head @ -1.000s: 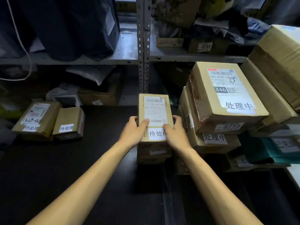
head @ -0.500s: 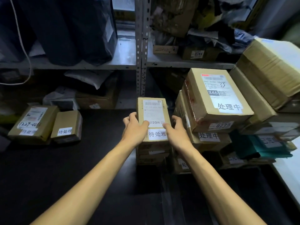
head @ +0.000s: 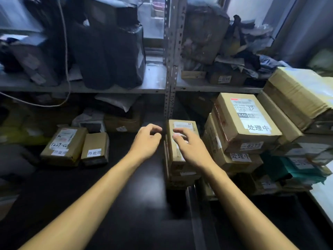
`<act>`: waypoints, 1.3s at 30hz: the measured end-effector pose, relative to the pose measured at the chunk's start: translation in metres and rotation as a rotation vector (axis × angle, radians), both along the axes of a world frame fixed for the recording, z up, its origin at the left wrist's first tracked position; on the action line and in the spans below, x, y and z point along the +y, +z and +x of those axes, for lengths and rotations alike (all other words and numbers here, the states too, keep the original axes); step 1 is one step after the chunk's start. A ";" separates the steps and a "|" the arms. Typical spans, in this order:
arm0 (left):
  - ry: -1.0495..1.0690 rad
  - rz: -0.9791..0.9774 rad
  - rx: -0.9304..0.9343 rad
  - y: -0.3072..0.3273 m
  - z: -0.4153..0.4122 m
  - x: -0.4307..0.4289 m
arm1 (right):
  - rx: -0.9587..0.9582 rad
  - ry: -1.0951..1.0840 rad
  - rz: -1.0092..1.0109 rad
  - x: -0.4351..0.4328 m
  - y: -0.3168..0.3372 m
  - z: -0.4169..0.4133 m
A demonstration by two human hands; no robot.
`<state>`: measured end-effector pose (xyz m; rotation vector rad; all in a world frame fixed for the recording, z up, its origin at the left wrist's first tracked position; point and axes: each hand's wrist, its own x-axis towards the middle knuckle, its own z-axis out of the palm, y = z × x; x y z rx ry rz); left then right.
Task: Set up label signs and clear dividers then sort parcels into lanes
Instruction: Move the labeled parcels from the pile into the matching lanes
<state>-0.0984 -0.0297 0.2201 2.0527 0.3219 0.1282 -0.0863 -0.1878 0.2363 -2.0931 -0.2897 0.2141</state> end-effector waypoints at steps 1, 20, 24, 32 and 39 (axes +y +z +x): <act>0.016 0.009 0.009 0.004 -0.009 0.008 | -0.023 0.023 -0.007 0.007 0.001 -0.003; 0.186 0.154 0.118 -0.001 -0.146 0.200 | 0.130 0.400 0.126 0.196 -0.011 -0.034; 0.116 0.133 0.150 -0.031 -0.102 0.247 | 0.189 0.360 0.031 0.228 -0.046 -0.009; 0.006 0.020 0.204 -0.105 0.014 0.326 | 0.258 0.136 -0.131 0.294 -0.127 0.068; -0.275 0.555 0.268 -0.188 0.075 0.341 | 0.219 0.174 -0.132 0.358 -0.219 0.106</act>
